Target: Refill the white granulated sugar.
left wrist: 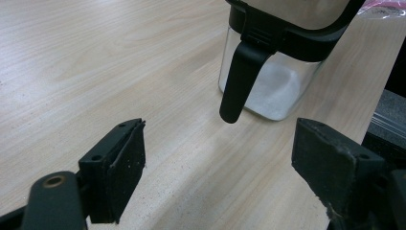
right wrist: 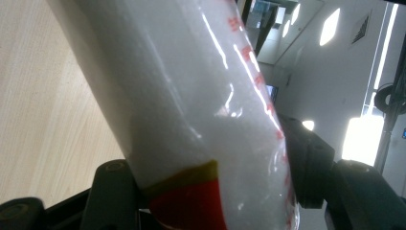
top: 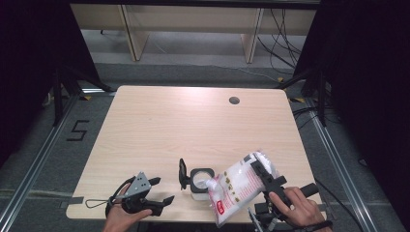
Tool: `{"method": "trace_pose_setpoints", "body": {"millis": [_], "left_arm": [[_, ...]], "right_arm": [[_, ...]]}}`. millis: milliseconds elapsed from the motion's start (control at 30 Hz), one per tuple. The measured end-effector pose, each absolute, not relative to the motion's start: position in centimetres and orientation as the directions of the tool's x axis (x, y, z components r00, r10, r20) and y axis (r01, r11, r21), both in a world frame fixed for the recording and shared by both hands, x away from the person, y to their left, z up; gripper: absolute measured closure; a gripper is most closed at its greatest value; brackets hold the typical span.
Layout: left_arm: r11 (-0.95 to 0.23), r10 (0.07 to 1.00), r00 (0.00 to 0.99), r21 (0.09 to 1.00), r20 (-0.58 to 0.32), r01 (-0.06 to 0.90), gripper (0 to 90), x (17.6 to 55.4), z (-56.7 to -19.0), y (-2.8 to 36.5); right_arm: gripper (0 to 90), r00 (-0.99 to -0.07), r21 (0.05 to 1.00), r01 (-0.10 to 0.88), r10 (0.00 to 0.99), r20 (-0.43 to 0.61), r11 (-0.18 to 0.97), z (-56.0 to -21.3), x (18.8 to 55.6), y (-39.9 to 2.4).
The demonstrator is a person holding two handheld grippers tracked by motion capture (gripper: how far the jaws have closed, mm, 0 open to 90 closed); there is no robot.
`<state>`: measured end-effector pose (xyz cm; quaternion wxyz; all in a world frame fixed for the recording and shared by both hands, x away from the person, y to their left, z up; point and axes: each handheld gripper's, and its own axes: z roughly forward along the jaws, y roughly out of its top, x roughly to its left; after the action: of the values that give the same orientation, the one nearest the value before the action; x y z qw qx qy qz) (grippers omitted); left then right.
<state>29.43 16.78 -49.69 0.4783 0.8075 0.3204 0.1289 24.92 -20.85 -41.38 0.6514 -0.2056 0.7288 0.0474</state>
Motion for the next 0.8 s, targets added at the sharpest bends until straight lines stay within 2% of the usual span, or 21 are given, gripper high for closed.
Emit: {"method": "trace_pose_setpoints", "body": {"millis": [200, 267, 333, 367, 400, 467, 500, 633, 733, 800], "left_arm": [[-0.339, 0.641, 0.762, 0.855, -0.096, 0.393, 18.4, 29.44, -49.68, 16.80], [-0.331, 0.634, 0.767, 0.862, -0.097, 0.383, 18.4, 29.45, -49.69, 16.70], [-0.374, 0.626, 0.778, 0.854, -0.055, 0.362, 18.4, 29.65, -49.59, 16.98], [-0.344, 0.642, 0.762, 0.853, -0.092, 0.393, 18.5, 29.45, -49.68, 16.81], [-0.326, 0.641, 0.760, 0.859, -0.107, 0.396, 18.4, 29.40, -49.73, 16.68], [-0.336, 0.638, 0.764, 0.856, -0.100, 0.392, 18.5, 29.41, -49.67, 16.77], [-0.355, 0.626, 0.776, 0.859, -0.075, 0.369, 18.5, 29.56, -49.62, 16.87], [-0.355, 0.626, 0.776, 0.858, -0.077, 0.371, 18.4, 29.54, -49.62, 16.88], [-0.335, 0.639, 0.762, 0.856, -0.101, 0.394, 18.5, 29.42, -49.69, 16.76], [-0.368, 0.625, 0.778, 0.857, -0.059, 0.361, 18.4, 29.64, -49.61, 16.93]], "right_arm": [[43.2, -0.072, -0.183, -0.349, -0.221, -0.973, 0.919, -41.50, 25.06, -21.19], [43.3, -0.052, -0.209, -0.365, -0.244, -0.968, 0.907, -41.31, 25.22, -21.25], [43.3, -0.088, -0.155, -0.335, -0.195, -0.977, 0.929, -41.73, 25.07, -21.45], [43.3, -0.075, -0.190, -0.351, -0.230, -0.970, 0.917, -41.42, 25.14, -21.30], [43.3, -0.081, -0.187, -0.350, -0.228, -0.970, 0.918, -41.40, 25.08, -21.25], [43.4, -0.086, -0.156, -0.355, -0.199, -0.976, 0.922, -41.63, 25.03, -21.20], [43.4, -0.064, -0.198, -0.376, -0.239, -0.969, 0.905, -41.27, 25.07, -21.02], [43.5, -0.094, -0.158, -0.360, -0.205, -0.974, 0.920, -41.58, 25.03, -21.09], [43.6, -0.078, -0.182, -0.365, -0.225, -0.971, 0.913, -41.33, 25.08, -21.13], [43.6, -0.092, -0.170, -0.350, -0.215, -0.972, 0.921, -41.42, 25.02, -21.23]]}}
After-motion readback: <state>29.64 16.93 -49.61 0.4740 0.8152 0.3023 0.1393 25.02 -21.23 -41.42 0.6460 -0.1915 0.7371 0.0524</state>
